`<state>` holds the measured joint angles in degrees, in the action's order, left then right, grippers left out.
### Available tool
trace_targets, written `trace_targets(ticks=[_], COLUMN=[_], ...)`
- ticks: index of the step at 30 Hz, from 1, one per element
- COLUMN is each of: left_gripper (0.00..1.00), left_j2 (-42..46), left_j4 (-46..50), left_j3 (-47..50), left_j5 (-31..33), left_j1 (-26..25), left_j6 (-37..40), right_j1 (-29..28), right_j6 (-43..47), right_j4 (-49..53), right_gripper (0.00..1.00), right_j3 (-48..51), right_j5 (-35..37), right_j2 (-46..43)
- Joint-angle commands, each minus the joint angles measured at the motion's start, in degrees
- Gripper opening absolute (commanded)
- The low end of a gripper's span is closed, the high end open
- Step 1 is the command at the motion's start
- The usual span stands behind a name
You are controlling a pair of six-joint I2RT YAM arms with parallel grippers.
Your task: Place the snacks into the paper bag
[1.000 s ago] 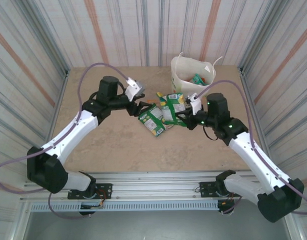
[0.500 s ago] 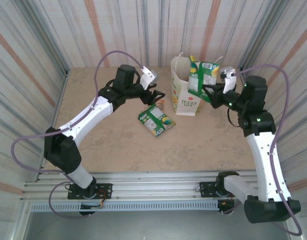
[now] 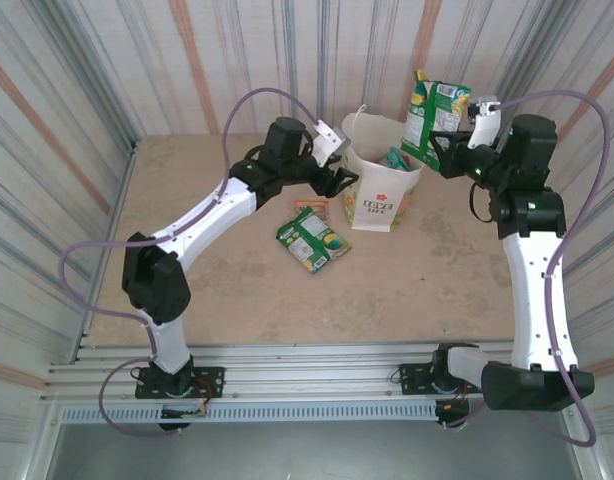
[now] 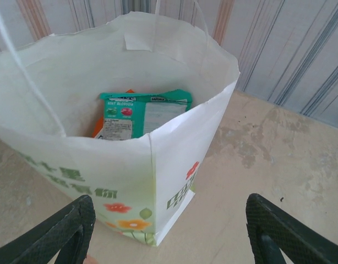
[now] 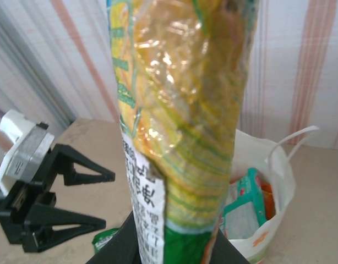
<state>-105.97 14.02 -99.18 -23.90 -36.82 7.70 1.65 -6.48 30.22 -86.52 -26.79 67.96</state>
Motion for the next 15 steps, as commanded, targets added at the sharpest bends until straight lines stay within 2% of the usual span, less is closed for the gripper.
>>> trace_targets(ticks=[1,10,15], left_gripper=[0.75,0.79,0.75], left_j2=[-2.5,-6.7,-8.9], left_j4=[-1.3,-8.4,-14.9], left_j3=[-3.4,-7.1,-8.2], left_j5=[2.3,14.2,16.1], left_j1=[-0.3,-0.3,-0.3], left_j6=[-2.7,-8.9,-10.6], right_j1=[0.4,-2.2,-4.2], right_j6=[-2.0,-2.6,-2.1], right_j4=[0.5,1.0,2.9], right_gripper=[0.01,0.01,0.01], right_j3=[-3.1,-7.8,-11.9], right_j5=[2.9,1.3,1.7], right_j2=[2.1,11.6,18.3])
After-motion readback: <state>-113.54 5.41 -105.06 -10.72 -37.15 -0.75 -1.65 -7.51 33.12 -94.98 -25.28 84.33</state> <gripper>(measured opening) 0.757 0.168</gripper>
